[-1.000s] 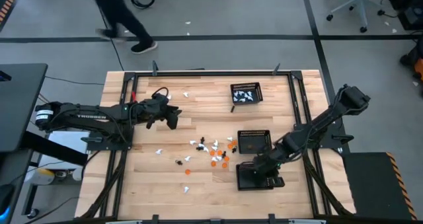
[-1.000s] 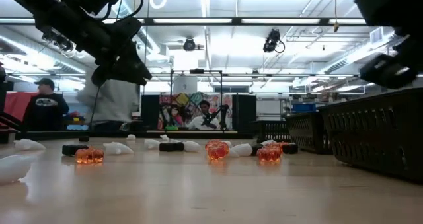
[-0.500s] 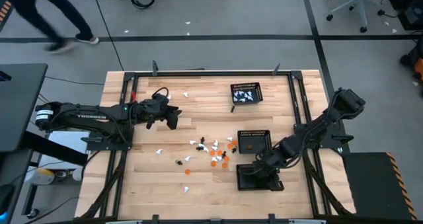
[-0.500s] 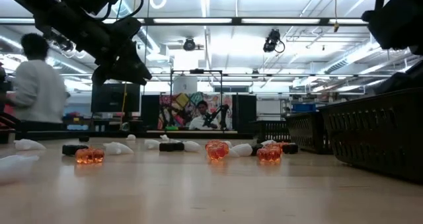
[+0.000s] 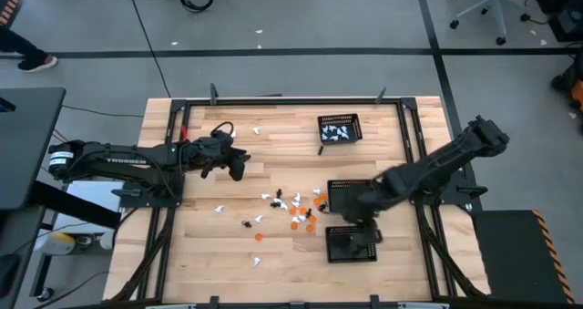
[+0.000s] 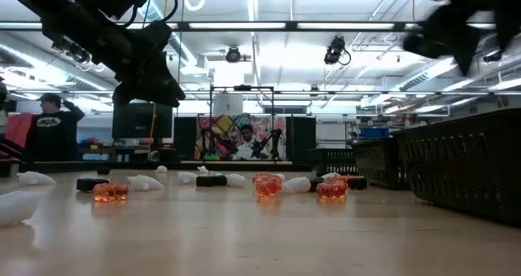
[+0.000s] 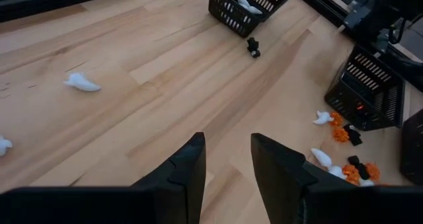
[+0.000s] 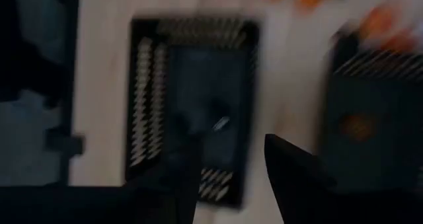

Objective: Sort Halloween decoration
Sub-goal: Put the orange pumpkin toy into the center black bin

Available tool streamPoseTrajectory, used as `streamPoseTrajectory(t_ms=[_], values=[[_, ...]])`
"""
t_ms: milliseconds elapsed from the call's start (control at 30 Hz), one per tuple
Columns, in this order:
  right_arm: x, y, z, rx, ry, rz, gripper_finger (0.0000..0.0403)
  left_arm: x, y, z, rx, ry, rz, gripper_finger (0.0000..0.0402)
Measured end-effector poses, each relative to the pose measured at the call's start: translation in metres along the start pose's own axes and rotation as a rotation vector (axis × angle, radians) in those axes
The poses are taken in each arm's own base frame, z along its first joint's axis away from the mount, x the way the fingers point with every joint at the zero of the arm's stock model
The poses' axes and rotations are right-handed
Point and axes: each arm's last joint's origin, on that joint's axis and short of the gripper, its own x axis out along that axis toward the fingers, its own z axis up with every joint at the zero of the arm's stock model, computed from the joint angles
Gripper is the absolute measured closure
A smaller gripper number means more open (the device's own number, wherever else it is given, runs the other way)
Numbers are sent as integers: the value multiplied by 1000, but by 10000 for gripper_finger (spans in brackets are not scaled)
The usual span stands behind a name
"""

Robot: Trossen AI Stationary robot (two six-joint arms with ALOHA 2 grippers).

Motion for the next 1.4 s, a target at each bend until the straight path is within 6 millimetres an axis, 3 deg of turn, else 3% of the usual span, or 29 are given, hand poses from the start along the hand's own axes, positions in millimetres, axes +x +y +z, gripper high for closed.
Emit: streamPoseTrajectory(t_ms=[300,533,733,933,1167,1400], values=[[13,-54,75,-136,-33,-94,233,0,1,-2,0,15,10,271],[40,-79,108,-229,-27,-94,233,0,3,-5,11,50,34,271],[76,-93,110,-229,65,-90,226,-1,1,-9,27,78,25,271],[100,-95,105,-243,153,-116,200,-2,-2,-11,67,86,5,271],[101,-95,98,-218,232,-220,166,-2,-2,-11,84,87,4,271],[102,-94,96,-179,255,-203,176,-2,-2,-11,114,85,3,271]])
